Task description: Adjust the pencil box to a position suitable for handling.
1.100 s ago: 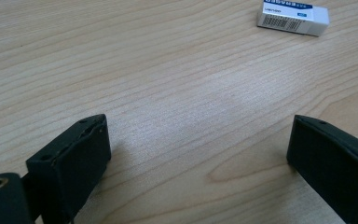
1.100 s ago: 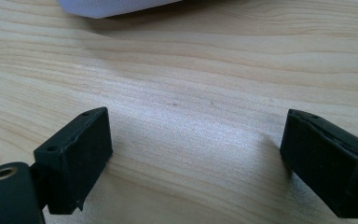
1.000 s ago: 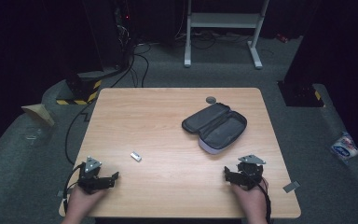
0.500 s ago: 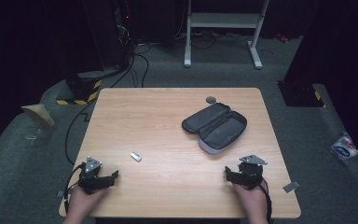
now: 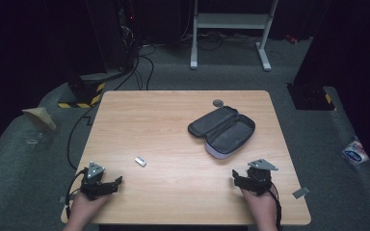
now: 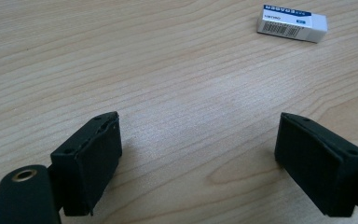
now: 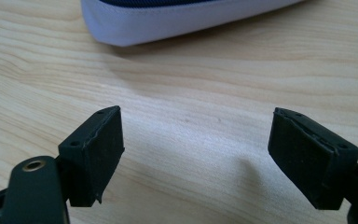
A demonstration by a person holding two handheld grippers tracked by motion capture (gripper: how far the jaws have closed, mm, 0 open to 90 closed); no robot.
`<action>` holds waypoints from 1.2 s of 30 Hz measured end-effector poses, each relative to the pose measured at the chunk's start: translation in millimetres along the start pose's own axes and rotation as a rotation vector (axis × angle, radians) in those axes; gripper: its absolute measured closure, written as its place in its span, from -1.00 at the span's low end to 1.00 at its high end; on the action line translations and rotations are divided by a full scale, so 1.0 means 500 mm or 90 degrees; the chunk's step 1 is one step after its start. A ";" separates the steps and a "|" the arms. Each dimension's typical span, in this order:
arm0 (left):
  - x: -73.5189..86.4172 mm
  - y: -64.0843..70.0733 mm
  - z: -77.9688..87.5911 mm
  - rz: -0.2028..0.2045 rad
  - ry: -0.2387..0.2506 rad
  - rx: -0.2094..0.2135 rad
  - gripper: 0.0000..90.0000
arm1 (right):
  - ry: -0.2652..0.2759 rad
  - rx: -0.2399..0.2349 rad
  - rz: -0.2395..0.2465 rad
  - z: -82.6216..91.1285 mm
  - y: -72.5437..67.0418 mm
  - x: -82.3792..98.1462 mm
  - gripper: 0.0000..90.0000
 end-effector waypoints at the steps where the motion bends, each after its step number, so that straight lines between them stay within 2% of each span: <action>1: 0.000 0.000 0.000 0.000 0.000 0.000 -0.67 | 0.003 -0.001 -0.001 0.002 -0.002 -0.002 -0.60; 16: -0.001 0.000 -0.001 0.000 -0.002 0.000 -0.69 | 0.036 -0.017 0.010 0.015 -0.018 -0.019 -0.60; 22: -0.001 0.000 -0.001 -0.001 -0.002 0.000 -0.69 | 0.049 -0.024 0.014 0.018 -0.028 -0.029 -0.54; 36: 0.000 -0.001 -0.001 -0.002 -0.002 0.002 -0.69 | 0.061 -0.038 0.019 0.015 -0.042 -0.045 -0.48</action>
Point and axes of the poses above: each handheld gripper's, and its own axes: z roughly backward along the jaws, x roughly out of its underside, y roughly to its right, the point moved 3 cm from there along -z, roughly forward along the jaws, and after that the axes turned 5 degrees about y, right-handed, at the moved point
